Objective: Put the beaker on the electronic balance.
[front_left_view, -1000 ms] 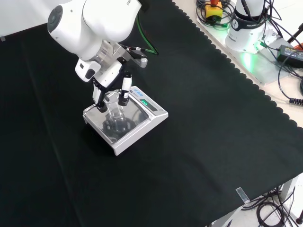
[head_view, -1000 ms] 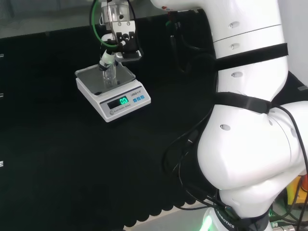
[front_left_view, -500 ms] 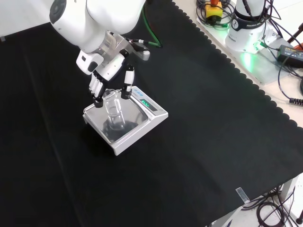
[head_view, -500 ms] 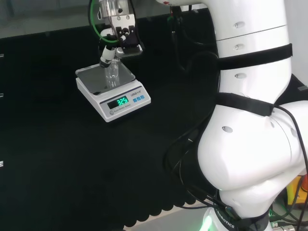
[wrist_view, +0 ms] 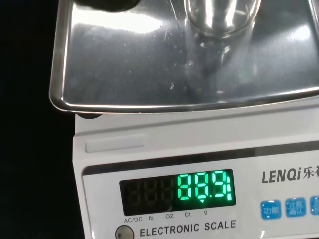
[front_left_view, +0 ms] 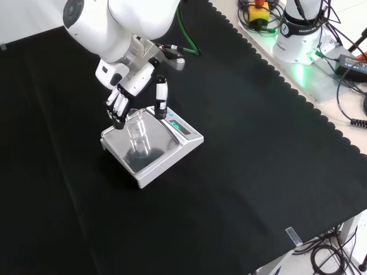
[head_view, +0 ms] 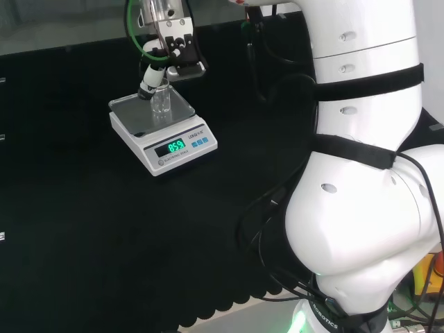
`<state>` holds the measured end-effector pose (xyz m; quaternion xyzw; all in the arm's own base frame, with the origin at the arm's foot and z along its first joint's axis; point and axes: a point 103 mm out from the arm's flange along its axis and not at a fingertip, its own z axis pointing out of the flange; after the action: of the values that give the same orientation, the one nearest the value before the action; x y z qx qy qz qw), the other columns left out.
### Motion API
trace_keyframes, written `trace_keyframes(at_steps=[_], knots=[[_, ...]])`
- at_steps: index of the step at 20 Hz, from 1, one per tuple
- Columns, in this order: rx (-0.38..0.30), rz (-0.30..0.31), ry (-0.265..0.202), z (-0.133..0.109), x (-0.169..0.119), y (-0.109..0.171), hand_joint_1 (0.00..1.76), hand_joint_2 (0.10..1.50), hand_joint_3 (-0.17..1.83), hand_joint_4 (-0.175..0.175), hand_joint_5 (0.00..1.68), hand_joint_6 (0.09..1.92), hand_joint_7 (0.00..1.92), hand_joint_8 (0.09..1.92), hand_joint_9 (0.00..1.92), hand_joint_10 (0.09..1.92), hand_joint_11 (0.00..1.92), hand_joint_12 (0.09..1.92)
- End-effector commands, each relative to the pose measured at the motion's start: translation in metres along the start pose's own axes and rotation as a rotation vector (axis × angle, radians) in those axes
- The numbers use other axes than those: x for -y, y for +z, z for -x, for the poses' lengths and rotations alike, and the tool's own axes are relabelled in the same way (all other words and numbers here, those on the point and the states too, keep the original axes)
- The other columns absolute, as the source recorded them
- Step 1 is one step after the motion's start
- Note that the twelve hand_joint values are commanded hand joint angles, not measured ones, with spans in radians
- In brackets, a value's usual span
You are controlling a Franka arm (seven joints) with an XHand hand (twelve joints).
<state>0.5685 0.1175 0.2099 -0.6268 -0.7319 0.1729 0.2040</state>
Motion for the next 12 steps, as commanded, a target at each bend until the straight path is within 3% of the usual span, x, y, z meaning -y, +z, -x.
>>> trace_keyframes(at_steps=[1,9,12], knots=[[0.019,0.054,0.001,-0.004,0.021,-0.021,0.75,0.89,-0.17,-0.16,0.01,0.09,0.0,0.09,0.0,0.72,0.41,1.44],[0.033,0.071,0.002,-0.009,0.03,-0.034,0.71,0.88,-0.17,-0.156,0.0,0.09,0.0,0.09,0.0,0.64,0.39,1.45],[0.05,0.065,0.014,-0.026,0.026,-0.037,0.71,0.87,-0.17,-0.155,0.0,0.09,0.0,0.09,0.0,0.64,0.39,1.45]])
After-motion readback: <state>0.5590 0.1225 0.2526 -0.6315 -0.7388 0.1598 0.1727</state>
